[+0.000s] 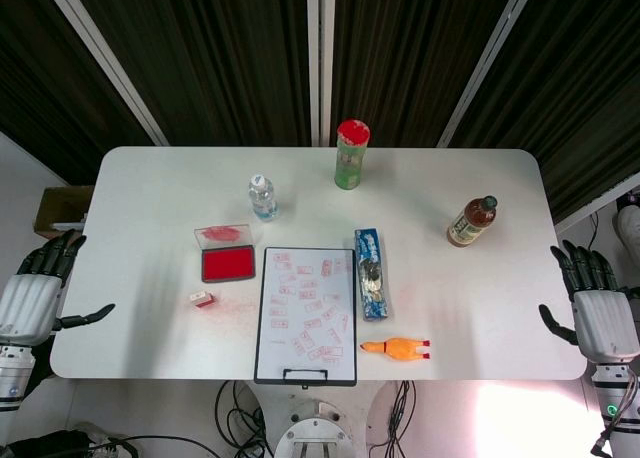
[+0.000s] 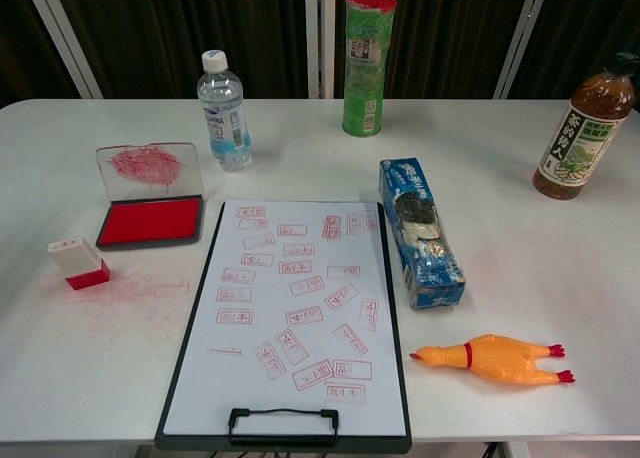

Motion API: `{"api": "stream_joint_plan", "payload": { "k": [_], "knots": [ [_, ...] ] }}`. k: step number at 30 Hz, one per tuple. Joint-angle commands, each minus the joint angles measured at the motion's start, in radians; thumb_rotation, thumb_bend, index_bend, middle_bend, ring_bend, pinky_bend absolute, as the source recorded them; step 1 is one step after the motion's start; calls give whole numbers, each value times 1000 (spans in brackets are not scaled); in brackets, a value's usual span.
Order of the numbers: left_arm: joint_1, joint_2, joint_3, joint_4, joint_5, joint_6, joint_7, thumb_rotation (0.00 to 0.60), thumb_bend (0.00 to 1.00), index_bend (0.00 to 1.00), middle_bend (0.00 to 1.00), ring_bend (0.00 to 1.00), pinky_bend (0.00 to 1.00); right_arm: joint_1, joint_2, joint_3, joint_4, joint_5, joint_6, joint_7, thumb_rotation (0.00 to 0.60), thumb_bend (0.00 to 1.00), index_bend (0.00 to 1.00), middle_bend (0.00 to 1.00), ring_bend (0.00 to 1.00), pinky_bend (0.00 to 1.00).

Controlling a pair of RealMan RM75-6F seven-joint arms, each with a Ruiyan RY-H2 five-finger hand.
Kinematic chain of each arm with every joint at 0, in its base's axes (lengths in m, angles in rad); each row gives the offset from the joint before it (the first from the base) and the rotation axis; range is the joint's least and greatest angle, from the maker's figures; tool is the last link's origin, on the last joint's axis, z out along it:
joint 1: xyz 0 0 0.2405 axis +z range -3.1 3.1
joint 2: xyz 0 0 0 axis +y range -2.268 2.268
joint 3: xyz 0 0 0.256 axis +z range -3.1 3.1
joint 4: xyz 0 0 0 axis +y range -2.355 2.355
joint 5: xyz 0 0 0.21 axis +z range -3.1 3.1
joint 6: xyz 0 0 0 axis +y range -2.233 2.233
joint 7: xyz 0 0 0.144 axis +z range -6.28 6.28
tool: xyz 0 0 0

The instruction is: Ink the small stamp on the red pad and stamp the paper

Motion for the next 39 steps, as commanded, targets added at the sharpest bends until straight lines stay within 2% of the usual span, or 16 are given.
{"api": "stream_joint_plan", "payload": {
  "k": [1, 10, 17, 21, 24, 28, 31, 33, 39],
  "knots": [
    [3, -4, -1, 5, -6, 2, 5, 250, 33, 0, 29, 70, 181, -1, 0, 1, 2, 0, 3, 4, 600, 216, 0, 0, 0, 0],
    [7, -7, 11, 4, 20, 14, 8, 249, 34, 0, 29, 70, 181, 5, -16, -3, 15, -2, -12, 11, 600, 217, 0, 0, 0, 0],
    [-15, -25, 67, -24, 97, -45, 33, 259, 41, 0, 30, 71, 182, 6, -17, 1, 15, -10, -2, 10, 600, 217, 0, 0, 0, 0],
    [-8, -114, 31, 26, 116, 32, 47, 254, 171, 73, 123, 70, 181, 8, -11, -5, 22, -16, -11, 13, 600, 221, 0, 0, 0, 0],
    [-10, -160, 10, 51, 113, 58, 52, 239, 205, 159, 213, 71, 181, 6, 0, -11, 37, -17, -17, 18, 600, 231, 0, 0, 0, 0],
    [-53, -171, 12, -32, 35, -80, 158, 216, 190, 222, 223, 83, 181, -1, 4, -10, 38, -2, -14, 28, 600, 241, 0, 0, 0, 0],
    [-95, -221, -2, -51, -9, -156, 208, 234, 160, 247, 236, 94, 184, -6, 12, -9, 24, -14, 4, 26, 600, 255, 0, 0, 0, 0],
    [-119, -270, -11, -34, -30, -190, 237, 251, 149, 254, 253, 104, 191, -13, 22, -6, 12, -27, 27, 24, 600, 256, 0, 0, 0, 0],
    [-161, -399, -26, 37, -77, -244, 264, 356, 147, 276, 308, 173, 301, -29, 54, 4, -16, -27, 64, 20, 600, 258, 0, 0, 0, 0]
  ]
}}
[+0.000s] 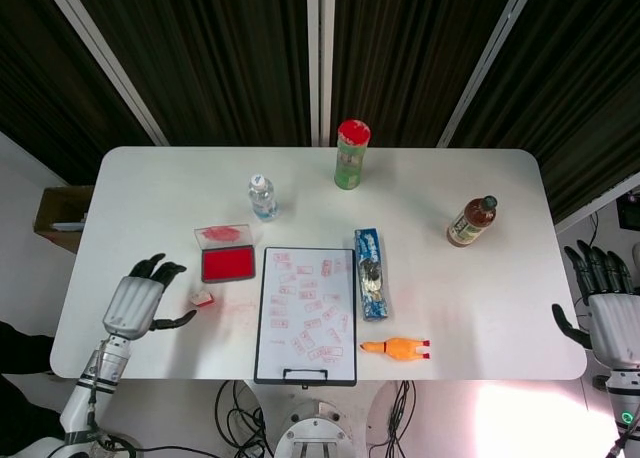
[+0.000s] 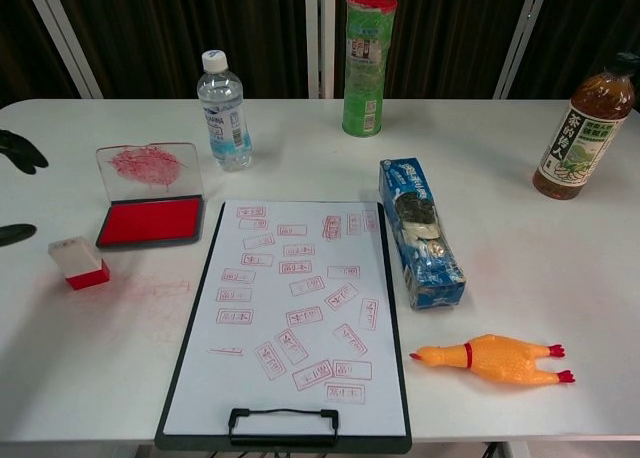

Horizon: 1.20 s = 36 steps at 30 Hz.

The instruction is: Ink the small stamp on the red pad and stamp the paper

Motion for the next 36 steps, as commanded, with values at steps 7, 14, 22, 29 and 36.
{"api": "stream_joint_plan", "payload": {
  "k": [7, 14, 22, 29, 36],
  "knots": [
    [-62, -140, -21, 82, -117, -92, 76, 362, 147, 321, 361, 215, 344, -7, 13, 9, -18, 14, 2, -4, 600, 260, 0, 0, 0, 0],
    [-52, -174, -39, 119, -184, -44, 176, 365, 148, 344, 381, 223, 366, -3, -2, 9, -1, 26, -15, 4, 600, 261, 0, 0, 0, 0],
    [-53, -178, -39, 111, -224, -45, 179, 495, 154, 411, 471, 245, 391, 4, -4, 3, 21, 10, -26, 30, 600, 267, 0, 0, 0, 0],
    [-66, -213, -39, 153, -207, -27, 176, 544, 171, 413, 483, 248, 393, -3, -10, 6, 29, 19, -18, 35, 600, 267, 0, 0, 0, 0],
    [-73, -219, -41, 164, -229, -34, 183, 593, 192, 417, 488, 248, 393, -4, -10, 7, 33, 27, -22, 41, 600, 267, 0, 0, 0, 0]
  ]
}}
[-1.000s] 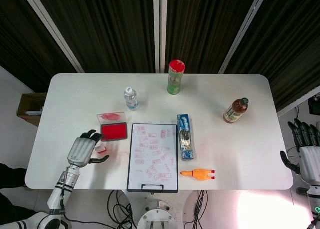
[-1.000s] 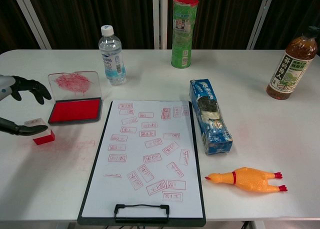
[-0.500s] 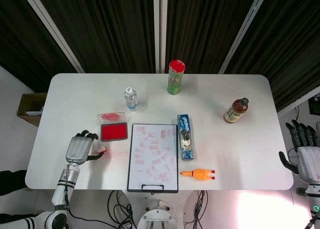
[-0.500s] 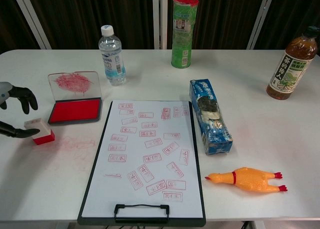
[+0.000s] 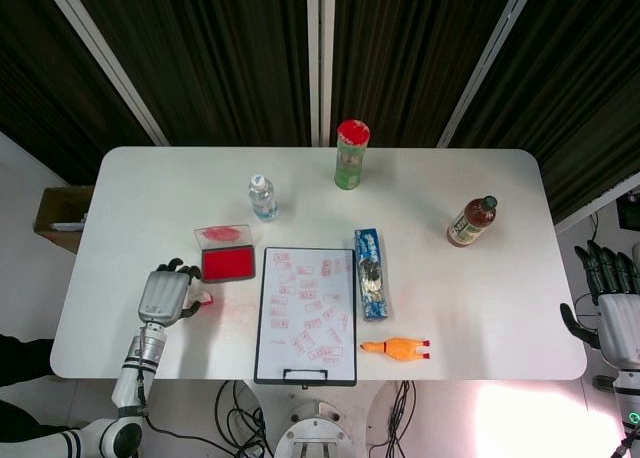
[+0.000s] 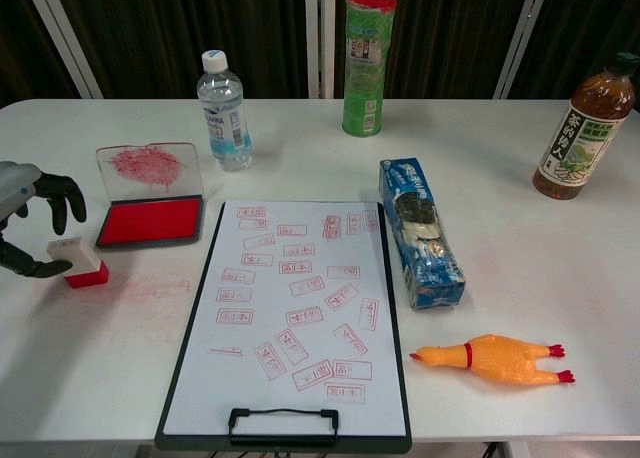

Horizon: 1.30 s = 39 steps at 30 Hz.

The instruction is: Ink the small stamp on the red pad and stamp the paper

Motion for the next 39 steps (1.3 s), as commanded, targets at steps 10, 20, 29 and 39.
{"api": "stream_joint_plan", "payload": {
  "k": [10, 20, 29, 39],
  "knots": [
    [-6, 6, 9, 2, -8, 0, 7, 600, 233, 420, 488, 248, 390, 7, -3, 1, -2, 5, -17, -8, 600, 267, 0, 0, 0, 0],
    [0, -11, 46, 70, 91, 41, -89, 600, 239, 421, 479, 247, 370, 0, 17, -4, -16, -2, -10, -9, 600, 266, 0, 0, 0, 0],
    [-2, -7, 55, 82, 102, 27, -93, 600, 292, 450, 485, 247, 368, -4, 18, -5, -16, 2, -9, -9, 600, 267, 0, 0, 0, 0],
    [-9, -3, 59, 84, 107, 9, -105, 600, 333, 461, 488, 247, 366, -8, 18, 5, -26, 28, -6, -18, 600, 266, 0, 0, 0, 0]
  ]
}}
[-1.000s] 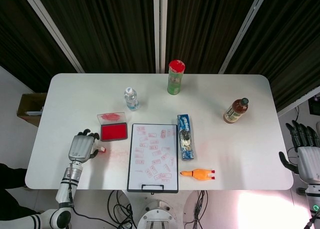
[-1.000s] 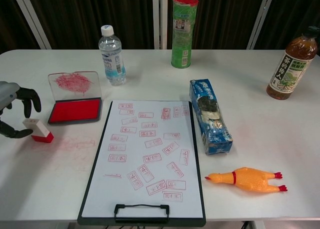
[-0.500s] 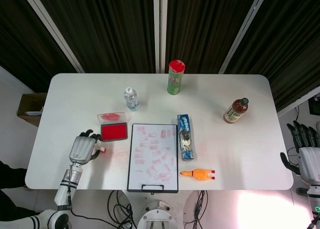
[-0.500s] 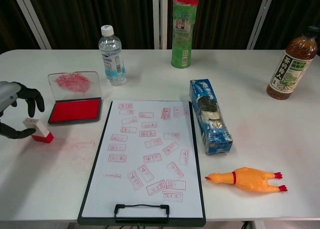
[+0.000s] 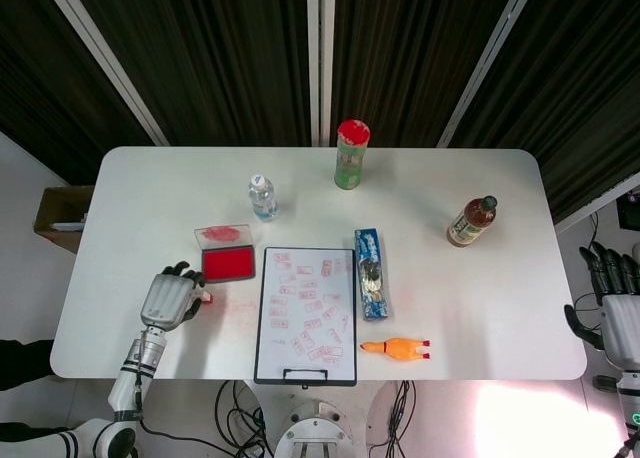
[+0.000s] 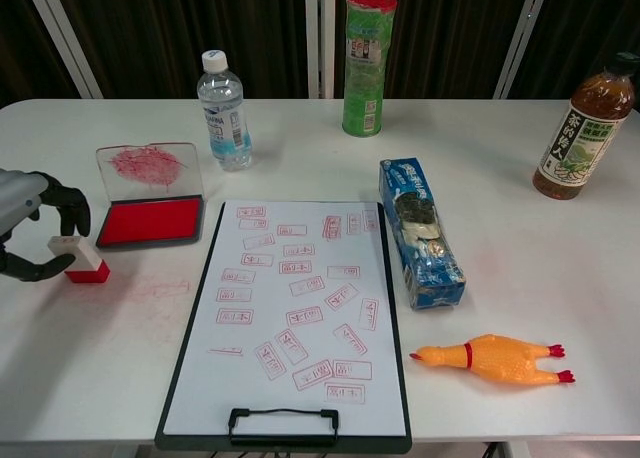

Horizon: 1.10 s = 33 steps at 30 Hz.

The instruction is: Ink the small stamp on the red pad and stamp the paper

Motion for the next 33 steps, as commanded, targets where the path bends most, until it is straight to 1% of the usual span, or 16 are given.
{"api": "stream_joint_plan", "payload": {
  "k": [1, 6, 16, 29, 33],
  "knots": [
    [-2, 1, -1, 2, -3, -6, -3, 600, 333, 461, 488, 247, 365, 0, 3, -2, 2, -3, -3, -1, 600, 265, 0, 0, 0, 0],
    [-3, 1, -5, 2, -13, -14, -7, 600, 335, 465, 491, 247, 362, 5, 15, -16, 7, -9, -29, -12, 600, 222, 0, 0, 0, 0],
    [-6, 3, -9, 0, -23, -23, -2, 600, 335, 483, 513, 247, 362, 7, 18, -9, -11, 17, -40, -32, 600, 220, 0, 0, 0, 0],
    [-8, 4, -20, -16, -54, -41, -5, 600, 337, 555, 579, 273, 368, 5, 18, -13, -9, 17, -44, -27, 600, 220, 0, 0, 0, 0],
    [-8, 6, -26, -24, -67, -47, -15, 600, 355, 573, 598, 282, 371, 7, 16, -13, -6, 18, -48, -26, 600, 221, 0, 0, 0, 0]
  ]
}}
